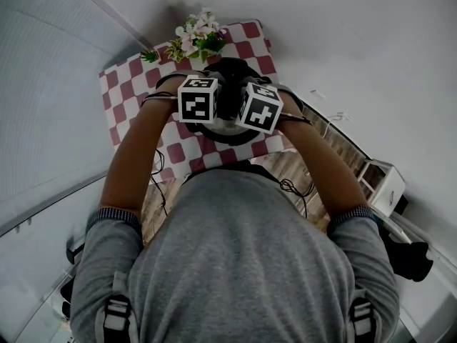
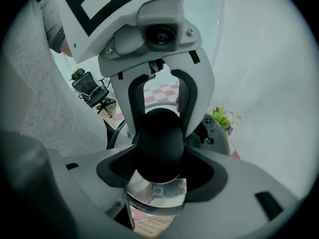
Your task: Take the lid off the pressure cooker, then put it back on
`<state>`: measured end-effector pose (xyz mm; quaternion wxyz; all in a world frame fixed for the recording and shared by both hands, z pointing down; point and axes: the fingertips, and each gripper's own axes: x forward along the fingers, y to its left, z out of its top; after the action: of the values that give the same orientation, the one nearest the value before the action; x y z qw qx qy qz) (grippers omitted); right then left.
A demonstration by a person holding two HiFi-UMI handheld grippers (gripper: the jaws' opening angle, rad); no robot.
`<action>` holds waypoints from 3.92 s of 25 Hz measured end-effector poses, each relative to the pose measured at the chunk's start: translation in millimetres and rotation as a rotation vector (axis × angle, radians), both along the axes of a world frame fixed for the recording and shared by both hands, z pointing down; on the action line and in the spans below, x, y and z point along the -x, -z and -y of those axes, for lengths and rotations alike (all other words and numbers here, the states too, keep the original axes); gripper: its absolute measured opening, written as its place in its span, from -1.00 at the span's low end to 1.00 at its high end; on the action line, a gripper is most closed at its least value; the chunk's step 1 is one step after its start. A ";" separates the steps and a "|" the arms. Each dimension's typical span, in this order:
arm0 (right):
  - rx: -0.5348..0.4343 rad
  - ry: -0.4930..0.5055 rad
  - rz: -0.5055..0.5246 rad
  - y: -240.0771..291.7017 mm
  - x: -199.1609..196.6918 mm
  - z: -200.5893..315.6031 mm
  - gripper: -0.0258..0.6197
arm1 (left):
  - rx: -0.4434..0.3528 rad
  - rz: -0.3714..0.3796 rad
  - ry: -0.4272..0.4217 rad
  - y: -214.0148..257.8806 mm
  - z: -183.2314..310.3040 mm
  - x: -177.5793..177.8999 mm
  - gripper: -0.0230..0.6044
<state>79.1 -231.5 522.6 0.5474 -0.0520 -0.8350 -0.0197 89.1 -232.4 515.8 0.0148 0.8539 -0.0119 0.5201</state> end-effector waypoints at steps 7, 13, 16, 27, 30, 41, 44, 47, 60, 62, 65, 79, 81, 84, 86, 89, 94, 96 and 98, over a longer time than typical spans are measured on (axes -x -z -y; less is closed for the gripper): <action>-0.050 0.029 0.051 20.9 6.2 -1.9 -0.01 | -0.053 -0.011 0.040 19.9 -1.0 5.0 0.03; -0.072 0.077 0.061 33.5 5.6 -12.8 -0.02 | -0.075 0.002 0.082 33.7 -12.3 4.1 0.03; -0.079 0.107 0.075 39.7 6.1 -19.7 -0.02 | -0.085 0.014 0.114 39.0 -18.6 4.4 0.03; -0.080 0.232 0.113 50.8 13.2 -48.8 -0.02 | -0.093 0.052 0.241 49.4 -46.3 12.2 0.03; -0.080 0.250 0.113 51.9 18.3 -59.0 -0.02 | -0.101 0.059 0.258 50.2 -55.5 17.5 0.04; -0.110 0.229 0.080 56.4 68.1 -83.4 -0.02 | -0.124 0.045 0.223 56.7 -81.5 67.8 0.04; -0.119 0.221 0.072 57.6 87.0 -90.3 -0.02 | -0.133 0.048 0.210 58.4 -88.5 86.8 0.04; -0.132 0.217 0.061 59.8 106.7 -95.0 -0.02 | -0.140 0.044 0.203 61.1 -94.5 106.7 0.04; -0.136 0.265 0.047 51.2 188.3 -131.0 -0.02 | -0.150 0.059 0.254 53.0 -129.7 189.0 0.04; -0.134 0.282 0.046 46.4 199.5 -139.1 -0.02 | -0.148 0.060 0.270 48.4 -137.8 200.4 0.04; -0.120 0.307 0.046 37.6 214.8 -152.3 -0.02 | -0.130 0.057 0.293 39.6 -150.8 215.3 0.04; -0.062 0.387 -0.017 -31.1 259.9 -193.5 -0.01 | -0.061 0.024 0.377 -27.1 -191.4 262.7 0.04; -0.053 0.393 -0.020 -39.4 263.2 -196.7 -0.02 | -0.057 0.022 0.386 -35.4 -193.6 266.1 0.04; -0.040 0.401 -0.022 -54.4 266.3 -201.1 -0.02 | -0.049 0.022 0.394 -50.6 -197.0 269.2 0.04; -0.040 0.404 -0.026 -66.3 266.6 -202.6 -0.02 | -0.044 0.026 0.394 -61.9 -199.3 269.6 0.04; -0.034 0.402 -0.030 -84.3 265.3 -205.5 -0.02 | -0.033 0.026 0.393 -78.5 -202.9 268.5 0.04; -0.007 0.400 -0.044 -109.2 262.3 -211.6 -0.02 | -0.002 0.016 0.392 -104.9 -208.7 265.4 0.04; 0.000 0.400 -0.049 -119.8 260.8 -211.5 -0.01 | 0.009 0.014 0.395 -115.0 -208.9 264.3 0.04; 0.015 0.405 -0.050 -129.7 258.7 -212.2 -0.01 | 0.021 0.011 0.397 -123.6 -209.0 262.5 0.04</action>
<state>-179.5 -19.3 652.3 0.5524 -0.2235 -0.7938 -0.1217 -173.4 -23.3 639.4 0.1258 0.8318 -0.1746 0.5117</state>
